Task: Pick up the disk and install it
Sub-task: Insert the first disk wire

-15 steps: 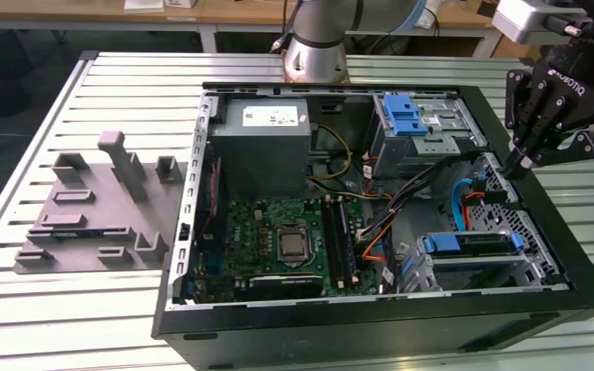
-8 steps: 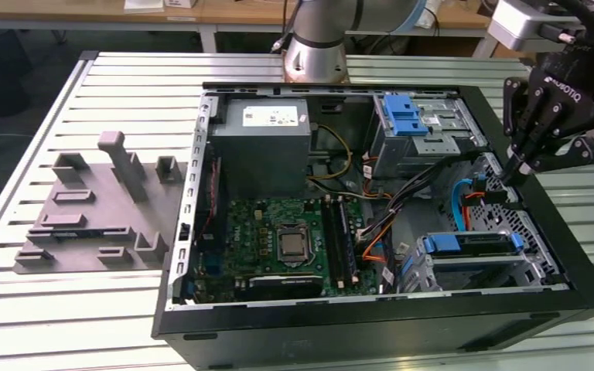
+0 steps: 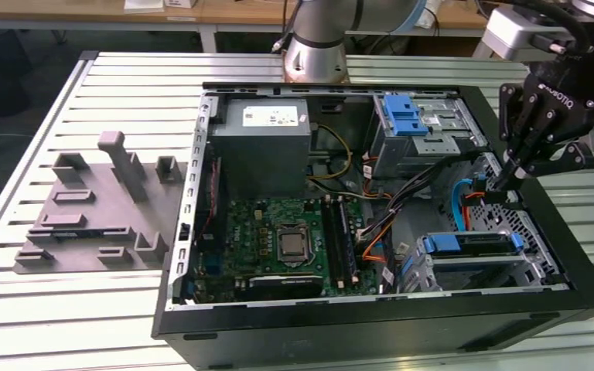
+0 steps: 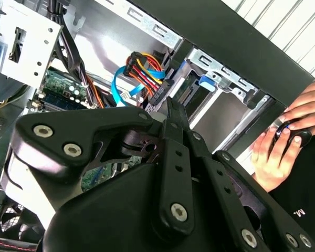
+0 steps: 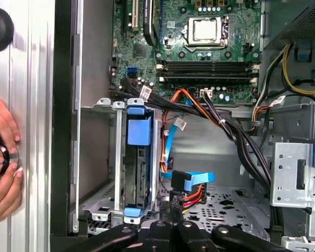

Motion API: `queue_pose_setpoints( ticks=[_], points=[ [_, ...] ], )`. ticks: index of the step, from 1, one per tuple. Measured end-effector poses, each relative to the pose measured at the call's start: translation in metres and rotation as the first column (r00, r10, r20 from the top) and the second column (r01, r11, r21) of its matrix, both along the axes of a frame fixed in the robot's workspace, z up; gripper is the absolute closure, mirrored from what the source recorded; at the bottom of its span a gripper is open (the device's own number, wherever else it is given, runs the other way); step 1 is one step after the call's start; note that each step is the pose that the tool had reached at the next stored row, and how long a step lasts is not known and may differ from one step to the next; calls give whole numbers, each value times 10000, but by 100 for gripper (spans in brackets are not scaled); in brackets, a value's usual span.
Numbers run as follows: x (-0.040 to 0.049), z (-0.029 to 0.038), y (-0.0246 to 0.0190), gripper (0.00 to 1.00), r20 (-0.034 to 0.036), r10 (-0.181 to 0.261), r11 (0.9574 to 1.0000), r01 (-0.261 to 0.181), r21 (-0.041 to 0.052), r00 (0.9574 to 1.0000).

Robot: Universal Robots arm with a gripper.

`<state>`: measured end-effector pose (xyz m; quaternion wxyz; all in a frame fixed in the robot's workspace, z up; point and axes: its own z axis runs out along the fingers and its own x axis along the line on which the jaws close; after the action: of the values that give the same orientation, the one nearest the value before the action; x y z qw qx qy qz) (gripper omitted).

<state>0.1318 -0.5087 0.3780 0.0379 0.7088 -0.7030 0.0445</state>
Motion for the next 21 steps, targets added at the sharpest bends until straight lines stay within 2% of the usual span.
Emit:
queue_pose_setpoints(
  ticks=[8,10,11,13,15,19,20,21],
  points=[
    [0,-13,10,89,4,14,10000,-14,0,10000],
    [0,-15,37,89,4,14,10000,-14,-2,10000],
    [0,-17,48,89,6,14,10000,-14,-14,10000],
    [0,-29,71,89,38,14,9999,-13,-131,10000],
    [0,-49,75,89,67,16,9998,-15,-199,10000],
    [0,-63,77,89,73,14,9998,-13,-206,10000],
    [0,-63,77,83,73,15,9998,-14,-207,10000],
    [0,-64,77,83,73,15,9998,-13,-207,10000]
  ],
)
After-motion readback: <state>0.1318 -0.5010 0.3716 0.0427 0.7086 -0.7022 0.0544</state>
